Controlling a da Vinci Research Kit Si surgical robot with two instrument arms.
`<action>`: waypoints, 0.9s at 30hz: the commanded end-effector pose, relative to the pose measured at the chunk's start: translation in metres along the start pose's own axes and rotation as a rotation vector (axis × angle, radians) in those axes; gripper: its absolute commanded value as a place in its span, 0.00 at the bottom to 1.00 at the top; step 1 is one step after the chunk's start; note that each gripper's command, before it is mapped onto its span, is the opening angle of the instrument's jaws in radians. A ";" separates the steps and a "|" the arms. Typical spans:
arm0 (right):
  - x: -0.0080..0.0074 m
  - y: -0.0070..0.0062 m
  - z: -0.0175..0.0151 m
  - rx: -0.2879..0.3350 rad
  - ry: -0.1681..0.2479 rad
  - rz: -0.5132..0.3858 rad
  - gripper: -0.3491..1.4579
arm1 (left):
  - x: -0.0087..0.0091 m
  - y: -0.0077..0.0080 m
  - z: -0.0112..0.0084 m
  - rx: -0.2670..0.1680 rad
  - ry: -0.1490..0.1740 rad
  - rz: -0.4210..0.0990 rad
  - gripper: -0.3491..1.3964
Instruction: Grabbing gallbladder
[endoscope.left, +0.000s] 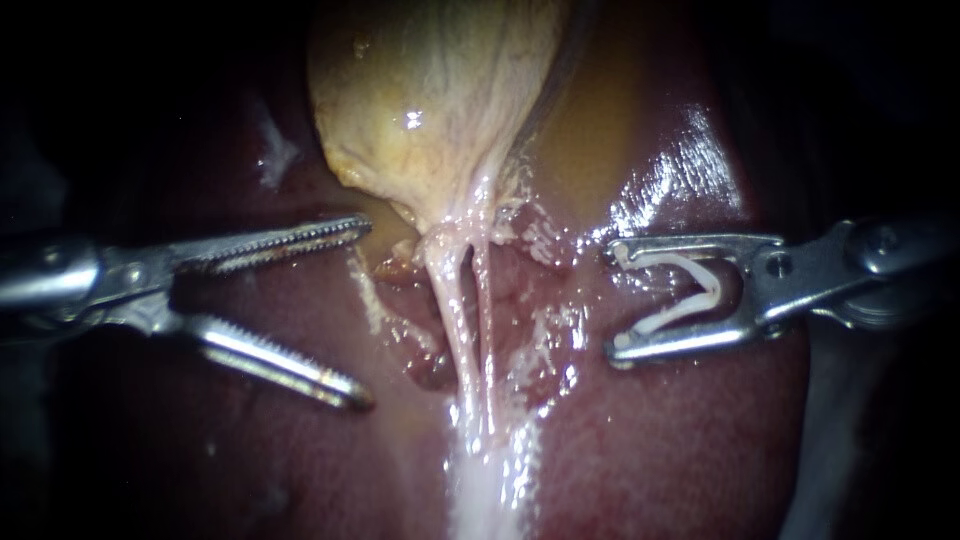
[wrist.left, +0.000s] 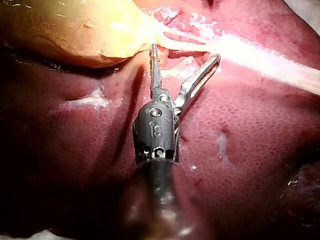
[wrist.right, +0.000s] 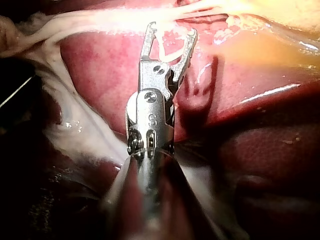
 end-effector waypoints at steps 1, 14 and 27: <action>0.0000 0.0000 0.0000 0.000 0.000 0.000 0.43 | 0.0000 0.0000 0.0000 0.000 0.001 0.000 0.75; 0.0000 0.0000 0.0000 0.000 0.000 0.000 0.43 | -0.0008 -0.0023 0.0010 0.032 -0.002 -0.073 0.63; 0.0001 0.0000 0.0001 -0.001 0.000 0.000 0.43 | -0.0011 -0.0049 0.0037 0.057 -0.005 -0.098 0.49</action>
